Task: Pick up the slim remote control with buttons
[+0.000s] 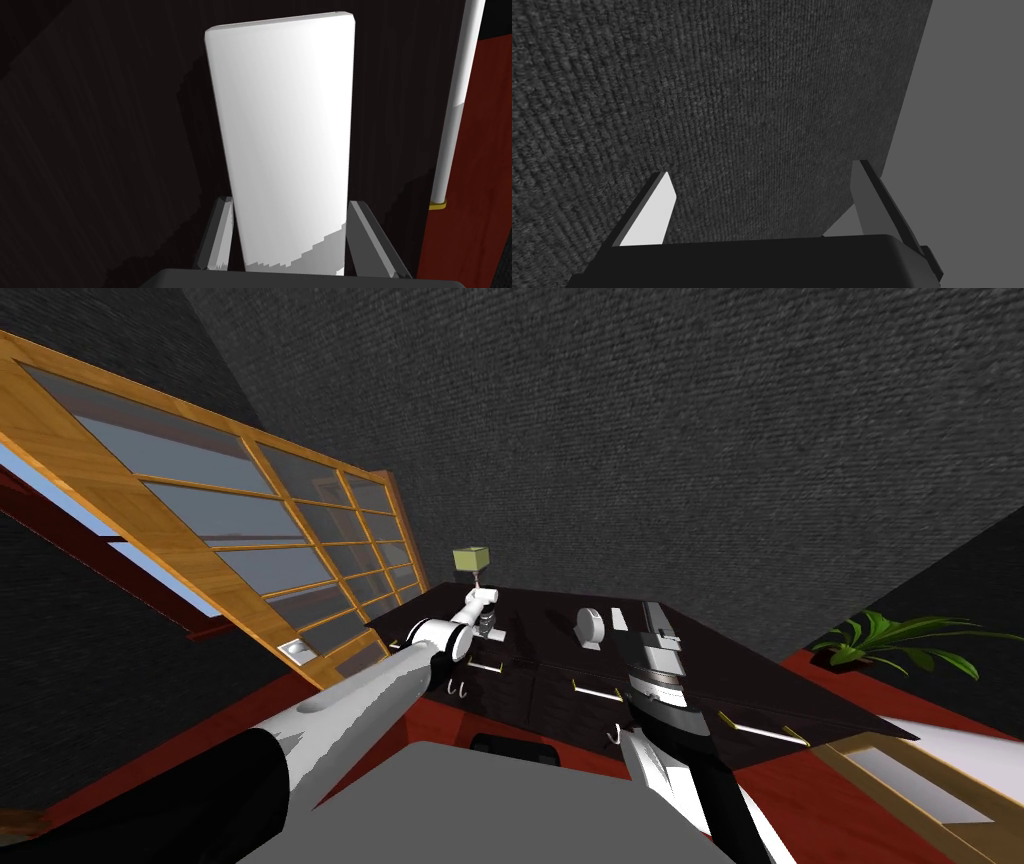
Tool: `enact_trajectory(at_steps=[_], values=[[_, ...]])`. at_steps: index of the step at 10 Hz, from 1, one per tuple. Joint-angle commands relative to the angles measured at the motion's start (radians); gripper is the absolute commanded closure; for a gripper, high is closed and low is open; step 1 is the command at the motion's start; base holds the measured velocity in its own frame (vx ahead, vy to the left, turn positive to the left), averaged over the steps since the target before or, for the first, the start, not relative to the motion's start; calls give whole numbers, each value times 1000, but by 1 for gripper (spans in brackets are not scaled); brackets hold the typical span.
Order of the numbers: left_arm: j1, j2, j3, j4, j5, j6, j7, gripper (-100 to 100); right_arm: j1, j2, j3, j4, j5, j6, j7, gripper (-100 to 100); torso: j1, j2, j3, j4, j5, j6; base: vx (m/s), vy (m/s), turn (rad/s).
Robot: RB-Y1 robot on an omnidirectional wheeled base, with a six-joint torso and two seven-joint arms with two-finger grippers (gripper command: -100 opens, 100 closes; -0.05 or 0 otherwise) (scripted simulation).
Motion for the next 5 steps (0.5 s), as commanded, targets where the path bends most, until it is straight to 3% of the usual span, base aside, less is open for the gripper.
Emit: enact_trajectory(at_steps=[1,2,3,5], values=[[23,-17,-8,-50,-2,31,12,100,0,0,0,0,0,0,0,0,0,0,0,0,0,0,10,71,3],[23,-17,-8,-63,-2,31,12,100,0,0,0,0,0,0,0,0,-2,0,0,0,0,-1,0,17,5],[6,-52,-26,-69,-2,44,48,100,0,0,0,0,0,0,0,0,-5,1,1,0,-1,0,13,63,83],[-11,-87,-43,-76,-2,57,84,100,0,0,0,0,0,0,0,0,-3,1,1,1,-1,0,18,99,44]])
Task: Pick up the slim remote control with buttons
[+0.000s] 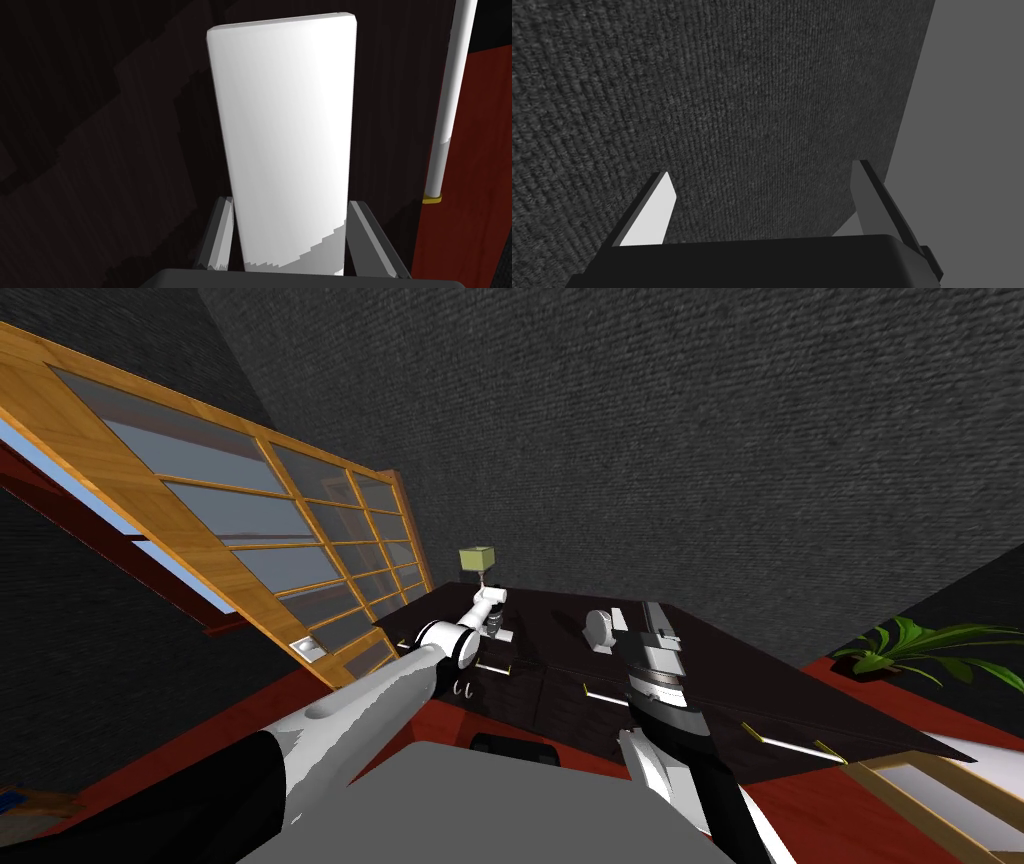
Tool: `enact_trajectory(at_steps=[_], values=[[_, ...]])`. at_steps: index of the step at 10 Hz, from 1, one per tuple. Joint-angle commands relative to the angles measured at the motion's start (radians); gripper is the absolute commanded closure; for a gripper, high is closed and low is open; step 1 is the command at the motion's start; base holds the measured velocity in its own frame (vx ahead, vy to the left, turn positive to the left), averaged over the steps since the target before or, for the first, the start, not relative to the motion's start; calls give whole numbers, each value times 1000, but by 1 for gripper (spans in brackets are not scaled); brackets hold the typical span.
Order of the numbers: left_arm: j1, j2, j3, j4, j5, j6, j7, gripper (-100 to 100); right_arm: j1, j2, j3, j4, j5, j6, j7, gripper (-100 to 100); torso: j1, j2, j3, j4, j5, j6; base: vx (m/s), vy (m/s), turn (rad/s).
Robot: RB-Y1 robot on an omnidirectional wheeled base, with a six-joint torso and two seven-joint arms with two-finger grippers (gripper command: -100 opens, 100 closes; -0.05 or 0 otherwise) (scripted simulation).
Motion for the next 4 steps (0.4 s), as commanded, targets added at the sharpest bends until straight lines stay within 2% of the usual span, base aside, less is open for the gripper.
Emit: enact_trajectory(at_steps=[1,3,4], values=[[-17,-26,-14,-3,1,11,30,100,0,0,0,0,0,0,0,0,0,0,0,0,0,0,1,110,37],[-7,-24,-13,-20,0,23,26,100,0,0,0,0,0,0,0,0,-1,1,1,0,0,0,3,42,3],[-10,-24,-13,-14,0,19,27,0,0,0,0,0,0,0,0,0,-4,1,1,0,-1,0,0,6,1]])
